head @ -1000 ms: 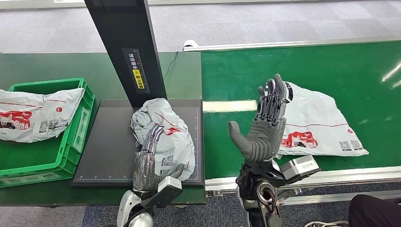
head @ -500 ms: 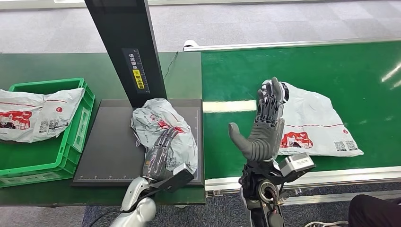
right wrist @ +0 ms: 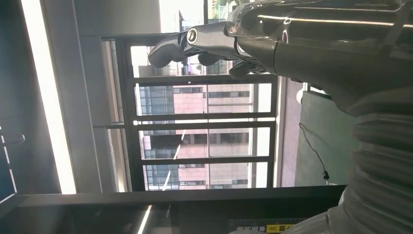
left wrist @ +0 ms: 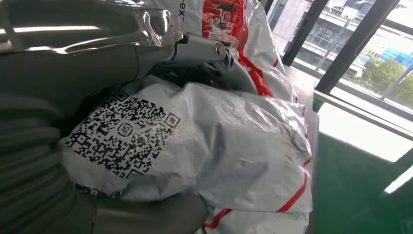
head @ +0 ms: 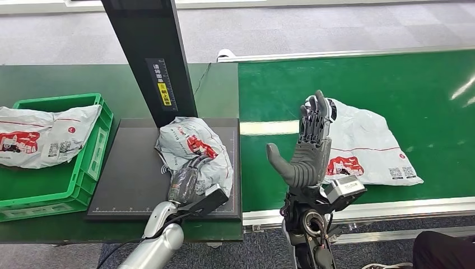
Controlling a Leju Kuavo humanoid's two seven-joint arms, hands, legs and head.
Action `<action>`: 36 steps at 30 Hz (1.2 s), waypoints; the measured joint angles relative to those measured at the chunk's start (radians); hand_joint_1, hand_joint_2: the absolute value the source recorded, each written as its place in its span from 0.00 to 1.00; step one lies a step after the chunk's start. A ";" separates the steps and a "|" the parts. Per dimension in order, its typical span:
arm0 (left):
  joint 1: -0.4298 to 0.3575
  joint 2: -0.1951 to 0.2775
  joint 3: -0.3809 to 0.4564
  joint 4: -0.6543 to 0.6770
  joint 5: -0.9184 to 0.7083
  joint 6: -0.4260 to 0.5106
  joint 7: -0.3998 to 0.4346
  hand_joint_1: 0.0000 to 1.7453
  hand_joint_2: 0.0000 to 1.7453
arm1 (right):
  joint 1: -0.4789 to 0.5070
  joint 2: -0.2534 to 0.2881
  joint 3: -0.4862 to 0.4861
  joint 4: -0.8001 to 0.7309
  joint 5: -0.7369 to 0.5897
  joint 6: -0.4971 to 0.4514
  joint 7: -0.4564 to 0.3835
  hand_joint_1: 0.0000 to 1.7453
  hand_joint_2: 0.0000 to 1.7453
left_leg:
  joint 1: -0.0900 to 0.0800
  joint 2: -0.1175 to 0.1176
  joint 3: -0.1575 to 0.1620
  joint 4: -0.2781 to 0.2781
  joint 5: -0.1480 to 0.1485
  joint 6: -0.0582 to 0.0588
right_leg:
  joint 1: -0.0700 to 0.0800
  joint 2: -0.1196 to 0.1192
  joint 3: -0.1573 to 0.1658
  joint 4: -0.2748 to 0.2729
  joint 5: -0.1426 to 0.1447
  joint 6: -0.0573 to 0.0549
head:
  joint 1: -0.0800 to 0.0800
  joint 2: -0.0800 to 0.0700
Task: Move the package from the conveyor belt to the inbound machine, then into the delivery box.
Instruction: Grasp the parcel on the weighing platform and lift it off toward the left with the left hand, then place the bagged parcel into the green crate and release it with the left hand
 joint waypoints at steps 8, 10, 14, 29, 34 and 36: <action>0.009 0.001 0.062 -0.017 0.047 0.125 -0.096 1.00 1.00 | -0.003 0.000 0.005 0.012 -0.007 -0.036 0.000 0.00 1.00 | 0.000 0.000 0.001 0.000 0.001 0.000 | 0.000 0.000 -0.001 0.000 0.001 -0.001 | 0.000 0.000; 0.027 0.002 0.089 -0.051 0.085 0.179 -0.141 1.00 1.00 | 0.006 0.000 0.005 0.010 -0.007 -0.050 0.000 0.00 1.00 | 0.000 0.001 0.001 0.000 0.001 0.000 | 0.000 0.001 -0.002 0.000 0.001 -0.001 | 0.000 0.000; 0.114 -0.005 0.157 -0.239 0.194 0.257 -0.274 1.00 1.00 | 0.030 0.000 0.005 0.004 -0.007 -0.066 0.000 0.00 1.00 | 0.000 0.002 -0.003 0.000 0.001 0.000 | 0.000 0.001 -0.006 0.000 0.001 -0.001 | 0.000 0.000; 0.351 -0.022 0.210 -1.304 0.349 0.271 -0.339 1.00 1.00 | 0.063 0.000 -0.012 -0.022 0.008 -0.080 0.000 0.00 1.00 | 0.000 0.002 -0.008 0.000 0.000 0.000 | 0.000 0.001 -0.011 0.000 0.001 -0.001 | 0.000 0.000; 0.334 -0.015 0.236 -1.406 0.377 0.270 -0.339 1.00 1.00 | 0.064 0.000 -0.019 -0.025 0.011 -0.076 0.000 0.00 1.00 | 0.000 0.002 -0.008 0.000 0.001 0.000 | 0.000 0.001 -0.010 0.000 0.001 -0.001 | 0.000 0.000; 0.328 -0.014 0.246 -1.421 0.379 0.270 -0.339 1.00 1.00 | 0.064 0.000 -0.020 -0.026 0.011 -0.076 0.000 0.00 1.00 | 0.000 0.002 -0.007 0.000 0.001 0.000 | 0.000 0.001 -0.010 0.000 0.001 -0.001 | 0.000 0.000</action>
